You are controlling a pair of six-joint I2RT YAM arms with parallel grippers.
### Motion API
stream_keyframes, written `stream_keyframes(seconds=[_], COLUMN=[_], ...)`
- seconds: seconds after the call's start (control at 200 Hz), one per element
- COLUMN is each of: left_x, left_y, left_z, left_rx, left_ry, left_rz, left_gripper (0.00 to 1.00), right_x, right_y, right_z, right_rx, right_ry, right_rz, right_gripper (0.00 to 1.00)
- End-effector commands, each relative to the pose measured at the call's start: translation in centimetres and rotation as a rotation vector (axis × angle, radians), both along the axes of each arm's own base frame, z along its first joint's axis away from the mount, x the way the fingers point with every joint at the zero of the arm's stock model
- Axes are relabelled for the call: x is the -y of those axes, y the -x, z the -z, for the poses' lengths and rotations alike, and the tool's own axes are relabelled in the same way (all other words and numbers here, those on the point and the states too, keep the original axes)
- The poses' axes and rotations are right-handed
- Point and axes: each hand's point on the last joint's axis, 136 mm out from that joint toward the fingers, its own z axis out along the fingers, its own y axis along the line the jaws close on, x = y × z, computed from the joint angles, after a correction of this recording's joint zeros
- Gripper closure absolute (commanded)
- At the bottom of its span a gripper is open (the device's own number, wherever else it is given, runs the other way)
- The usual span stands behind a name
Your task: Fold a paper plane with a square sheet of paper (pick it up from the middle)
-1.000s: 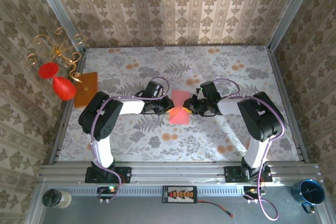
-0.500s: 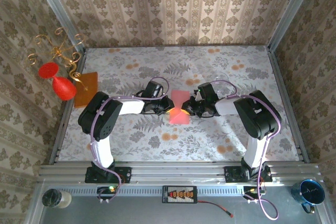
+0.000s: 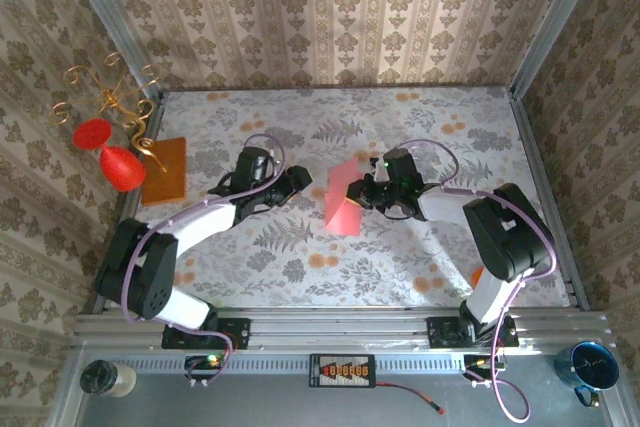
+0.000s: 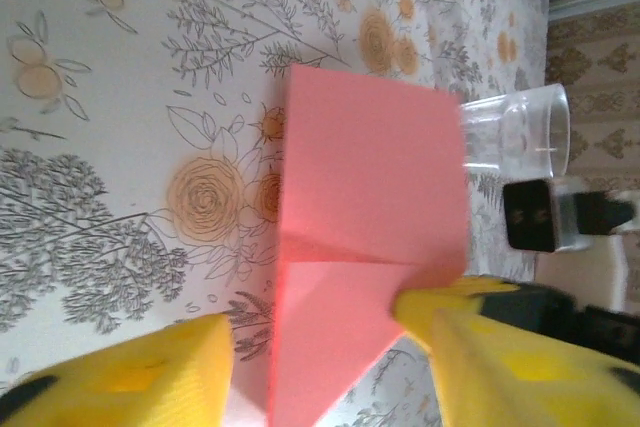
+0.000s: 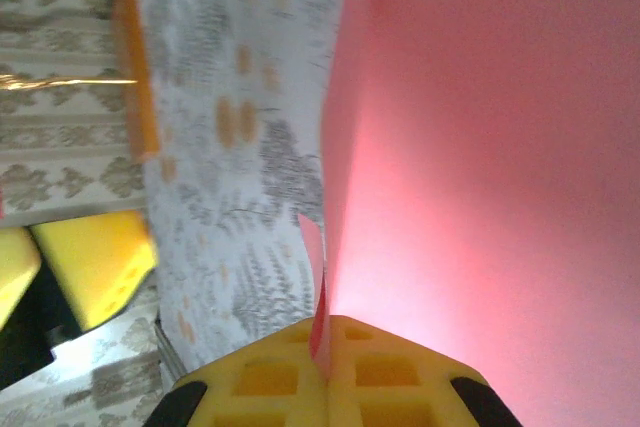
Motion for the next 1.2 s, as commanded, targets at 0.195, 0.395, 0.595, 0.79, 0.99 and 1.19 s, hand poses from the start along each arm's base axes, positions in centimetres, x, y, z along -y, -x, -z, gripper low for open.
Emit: stream_keyframes(seconds=[0.195,0.395,0.595,0.79,0.99,1.19], left_x=[1.4,3.9,5.0,5.6,5.5,5.1], left_y=[2.3,3.4,3.6,3.8,3.8,4.2], left_z=[-5.2,-7.8,-9.4,-10.1,-10.6,-11.8], left_rx=[0.16,0.226,0.235,0.215,0.235,0.278], left_ry=[0.141,0.215,0.331,0.369,0.365,0.325], left_rz=[0.175,0.267,0.288,0.313,0.322,0.348], left_gripper=[0.05,0.0,0.0,0.01,0.08,0.19], right_x=[-1.7,-2.3,-2.7,-2.7,-2.5,-2.0], right_y=[0.5,0.7,0.9,1.1,1.1,1.1], right_z=[-9.4,-13.8,-16.4,-16.5,-16.4,-15.9], right_rx=[0.276,0.346,0.375,0.366,0.357,0.341], right_ry=[-0.143,-0.239,-0.305,-0.323,-0.323,-0.313], right_rz=[-0.158,-0.186,-0.202,-0.209,-0.201,-0.188], right_gripper=[0.93,0.93,0.93,0.92,0.92,0.91])
